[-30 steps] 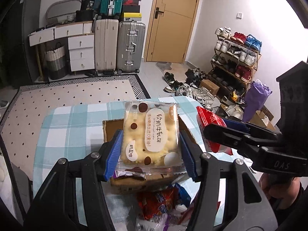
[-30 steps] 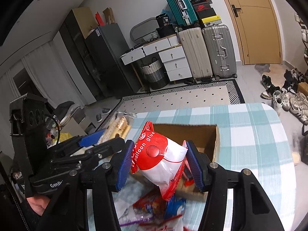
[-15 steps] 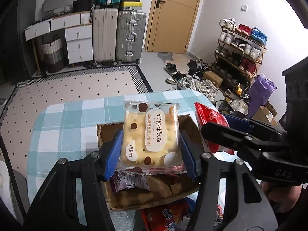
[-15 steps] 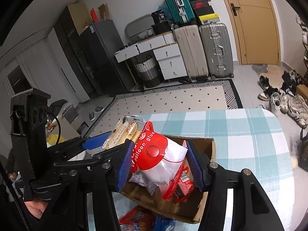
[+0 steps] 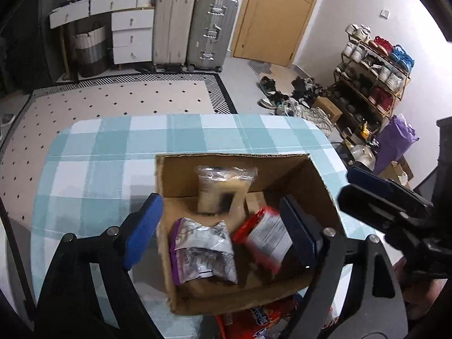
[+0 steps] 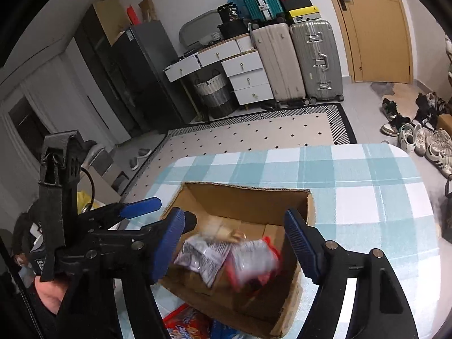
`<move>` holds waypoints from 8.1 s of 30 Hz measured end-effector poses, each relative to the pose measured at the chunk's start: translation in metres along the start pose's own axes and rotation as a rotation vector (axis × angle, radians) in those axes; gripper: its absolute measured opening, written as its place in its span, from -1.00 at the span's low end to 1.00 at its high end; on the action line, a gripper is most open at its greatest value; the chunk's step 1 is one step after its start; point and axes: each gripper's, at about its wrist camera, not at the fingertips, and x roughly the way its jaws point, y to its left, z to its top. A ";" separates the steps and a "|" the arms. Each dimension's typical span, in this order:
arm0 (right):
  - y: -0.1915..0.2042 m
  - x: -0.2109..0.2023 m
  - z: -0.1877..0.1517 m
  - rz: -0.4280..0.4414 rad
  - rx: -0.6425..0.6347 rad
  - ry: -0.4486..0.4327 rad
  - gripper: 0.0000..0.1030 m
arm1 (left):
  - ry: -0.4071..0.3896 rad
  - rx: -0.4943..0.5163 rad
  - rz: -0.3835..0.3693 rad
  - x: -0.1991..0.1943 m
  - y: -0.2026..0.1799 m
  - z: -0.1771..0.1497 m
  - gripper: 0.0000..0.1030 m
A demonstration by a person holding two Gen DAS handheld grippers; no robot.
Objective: Organize snacks
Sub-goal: 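Open both tools to drop the cake packet and balloon bag into the box, then withdraw both tools from the box back toward the snack pile, then lower the right tool onto the white noodle snack bag and close it, then grasp the grey-and-white chip bag with the left tool while the right holds the noodle bag, then carry the chip bag and noodle bag over the box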
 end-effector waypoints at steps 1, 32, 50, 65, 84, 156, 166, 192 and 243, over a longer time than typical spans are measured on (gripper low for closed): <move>0.001 -0.004 -0.001 0.001 -0.002 -0.006 0.45 | -0.004 -0.004 0.002 -0.002 0.002 -0.002 0.61; 0.070 -0.135 -0.058 0.063 -0.067 -0.150 0.67 | -0.185 0.070 0.105 -0.183 -0.037 -0.107 0.66; 0.090 -0.185 -0.109 0.021 -0.111 -0.222 0.91 | -0.226 0.040 0.149 -0.233 -0.029 -0.174 0.99; 0.080 -0.188 -0.159 -0.041 -0.108 -0.238 0.99 | -0.258 0.028 0.171 -0.236 -0.019 -0.214 0.99; 0.047 -0.156 -0.194 -0.099 -0.014 -0.162 0.99 | -0.185 -0.024 0.136 -0.181 0.013 -0.245 0.99; 0.013 -0.078 -0.211 0.005 0.023 0.008 -0.14 | 0.002 -0.008 0.047 -0.106 0.010 -0.249 0.99; 0.011 -0.088 -0.218 -0.008 0.026 0.010 -0.14 | 0.045 -0.004 0.018 -0.077 0.012 -0.236 0.99; 0.008 -0.100 -0.226 -0.021 0.056 0.004 -0.14 | 0.100 -0.108 -0.241 -0.033 0.046 -0.232 -0.16; 0.050 -0.113 -0.103 0.044 -0.056 -0.089 -0.14 | -0.092 0.122 -0.174 -0.176 -0.028 -0.127 -0.15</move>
